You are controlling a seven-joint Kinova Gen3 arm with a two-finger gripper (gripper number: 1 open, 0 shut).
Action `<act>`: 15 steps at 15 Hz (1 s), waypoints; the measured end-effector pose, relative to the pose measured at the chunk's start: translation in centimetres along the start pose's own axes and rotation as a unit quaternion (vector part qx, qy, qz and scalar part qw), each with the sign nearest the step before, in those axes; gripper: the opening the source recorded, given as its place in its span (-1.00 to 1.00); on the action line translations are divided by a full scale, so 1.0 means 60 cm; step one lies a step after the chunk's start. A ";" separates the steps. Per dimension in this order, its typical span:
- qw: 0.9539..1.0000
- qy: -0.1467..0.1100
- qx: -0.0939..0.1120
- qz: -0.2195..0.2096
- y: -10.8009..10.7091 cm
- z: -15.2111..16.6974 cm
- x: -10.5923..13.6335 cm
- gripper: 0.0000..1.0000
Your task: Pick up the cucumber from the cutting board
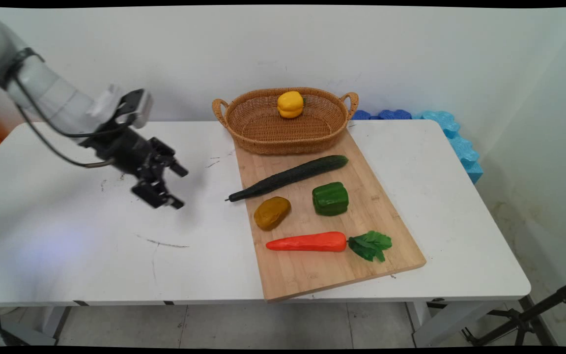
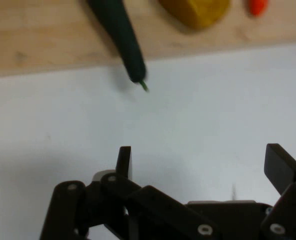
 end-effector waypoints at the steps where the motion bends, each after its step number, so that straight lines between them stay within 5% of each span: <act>1: 1.000 0.001 0.007 -0.006 -0.001 0.007 0.009 1.00; 6: 0.997 0.014 0.052 -0.054 -0.009 0.063 0.082 1.00; 15: 0.983 0.035 0.112 -0.138 -0.022 0.184 0.200 1.00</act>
